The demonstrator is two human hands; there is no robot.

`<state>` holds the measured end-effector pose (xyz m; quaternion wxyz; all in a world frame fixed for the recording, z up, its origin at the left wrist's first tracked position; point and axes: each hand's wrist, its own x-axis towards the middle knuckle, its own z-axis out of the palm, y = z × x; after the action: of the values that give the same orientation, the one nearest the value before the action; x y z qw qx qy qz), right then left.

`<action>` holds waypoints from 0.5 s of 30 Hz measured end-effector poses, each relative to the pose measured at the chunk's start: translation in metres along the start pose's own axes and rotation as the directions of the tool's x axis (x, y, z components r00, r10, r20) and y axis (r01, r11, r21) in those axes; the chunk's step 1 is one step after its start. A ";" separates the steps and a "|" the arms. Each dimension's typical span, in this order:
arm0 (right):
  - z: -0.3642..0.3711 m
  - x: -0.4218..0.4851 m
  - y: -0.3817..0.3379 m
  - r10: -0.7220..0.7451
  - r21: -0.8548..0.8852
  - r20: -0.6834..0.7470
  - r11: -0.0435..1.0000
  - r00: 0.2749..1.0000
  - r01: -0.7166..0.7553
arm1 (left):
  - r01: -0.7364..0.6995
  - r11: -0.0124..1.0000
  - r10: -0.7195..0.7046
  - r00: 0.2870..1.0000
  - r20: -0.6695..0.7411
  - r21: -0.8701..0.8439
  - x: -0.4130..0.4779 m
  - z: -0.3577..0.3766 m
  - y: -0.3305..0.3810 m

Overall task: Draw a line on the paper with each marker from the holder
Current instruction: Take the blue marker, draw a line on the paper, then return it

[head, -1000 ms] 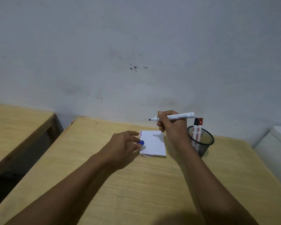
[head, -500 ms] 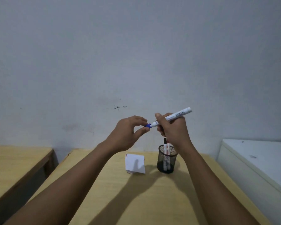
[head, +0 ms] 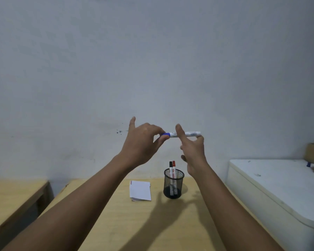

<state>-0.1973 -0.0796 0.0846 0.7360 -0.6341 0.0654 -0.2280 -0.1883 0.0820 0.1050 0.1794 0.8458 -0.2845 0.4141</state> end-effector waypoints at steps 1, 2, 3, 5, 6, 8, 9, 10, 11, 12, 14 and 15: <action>-0.002 0.001 0.003 -0.056 -0.059 -0.067 0.997 0.996 0.052 | 0.019 0.999 -0.019 1.000 0.000 -0.026 0.003 0.001 0.000; -0.004 0.001 0.007 -0.139 -0.156 -0.097 0.980 0.985 0.123 | 0.035 0.998 -0.035 0.999 0.000 -0.058 0.006 0.003 0.000; -0.006 0.001 0.011 -0.232 -0.269 -0.095 0.942 0.968 0.200 | 0.048 0.995 -0.048 0.999 0.003 -0.090 0.008 0.008 -0.002; -0.012 0.005 0.017 -0.359 -0.435 0.004 0.840 0.933 0.325 | 0.069 0.990 -0.066 0.997 0.028 -0.123 0.011 0.020 -0.007; -0.014 0.009 0.020 -0.382 -0.472 0.079 0.799 0.921 0.372 | 0.081 0.988 -0.076 0.996 0.044 -0.128 0.014 0.027 -0.009; -0.019 0.016 0.027 -0.401 -0.506 0.205 0.737 0.893 0.447 | 0.112 0.983 -0.103 0.992 0.067 -0.144 0.020 0.041 -0.013; -0.021 0.021 0.031 -0.402 -0.529 0.249 0.705 0.881 0.472 | 0.126 0.979 -0.116 0.991 0.072 -0.158 0.023 0.048 -0.014; -0.022 0.027 0.036 -0.407 -0.548 0.283 0.675 0.868 0.495 | 0.141 0.973 -0.129 0.989 0.078 -0.180 0.028 0.055 -0.014; -0.023 0.033 0.041 -0.414 -0.560 0.305 0.651 0.858 0.513 | 0.157 0.965 -0.141 0.986 0.090 -0.211 0.032 0.062 -0.014; -0.024 0.040 0.047 -0.417 -0.557 0.316 0.646 0.852 0.523 | 0.172 0.954 -0.150 0.983 0.107 -0.245 0.036 0.069 -0.013; -0.028 0.054 0.058 -0.404 -0.535 0.295 0.681 0.866 0.500 | 0.210 0.931 -0.177 0.975 0.133 -0.300 0.044 0.084 -0.011; -0.030 0.062 0.062 -0.392 -0.533 0.269 0.700 0.880 0.475 | 0.237 0.917 -0.200 0.969 0.144 -0.321 0.047 0.094 -0.012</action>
<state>-0.1384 -0.1270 0.0313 0.4326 -0.8400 -0.0692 -0.3202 -0.1018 0.0250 0.0861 0.3502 0.8506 -0.2636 0.2905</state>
